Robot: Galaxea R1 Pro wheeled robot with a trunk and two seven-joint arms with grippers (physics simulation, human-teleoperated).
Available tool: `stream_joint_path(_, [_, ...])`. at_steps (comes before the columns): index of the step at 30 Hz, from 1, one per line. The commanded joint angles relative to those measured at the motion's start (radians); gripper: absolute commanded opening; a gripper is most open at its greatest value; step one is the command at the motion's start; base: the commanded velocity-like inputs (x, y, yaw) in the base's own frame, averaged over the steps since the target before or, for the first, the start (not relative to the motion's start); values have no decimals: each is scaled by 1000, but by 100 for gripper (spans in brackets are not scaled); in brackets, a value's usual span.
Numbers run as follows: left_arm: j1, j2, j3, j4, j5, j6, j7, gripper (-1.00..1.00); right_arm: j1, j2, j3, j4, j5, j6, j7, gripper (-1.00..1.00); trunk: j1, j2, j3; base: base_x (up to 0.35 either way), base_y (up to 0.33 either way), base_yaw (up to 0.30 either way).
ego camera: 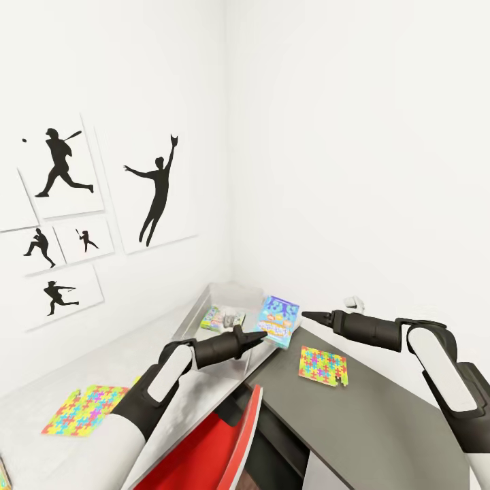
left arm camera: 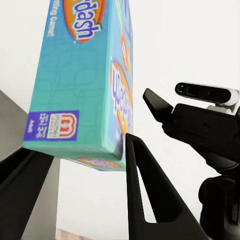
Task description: Put all the toys in the child's room - the three board games (two on the bed and one on the table), the two jigsaw puzzles on the table, and the tennis ball on the table - inside the toy box on the table in the child's room.
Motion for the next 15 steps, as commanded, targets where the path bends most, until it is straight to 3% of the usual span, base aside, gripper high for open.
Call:
stream_joint_path(1, [2,-2,-1,0,4,4,-1,-100,0,0,0,0,10,1,10,100,0,-1,0,0,0,0])
stream_joint_path(8, [13,-10,-8,0,4,-17,-6,-100,-1,-2,0,2,9,1,10,100,0,-1,0,0,0,0])
stream_joint_path(15, [19,-13,-56,-4,4,-59,-60,-100,-2,-2,-4,7,9,1,10,100,0,-1,0,0,0,0])
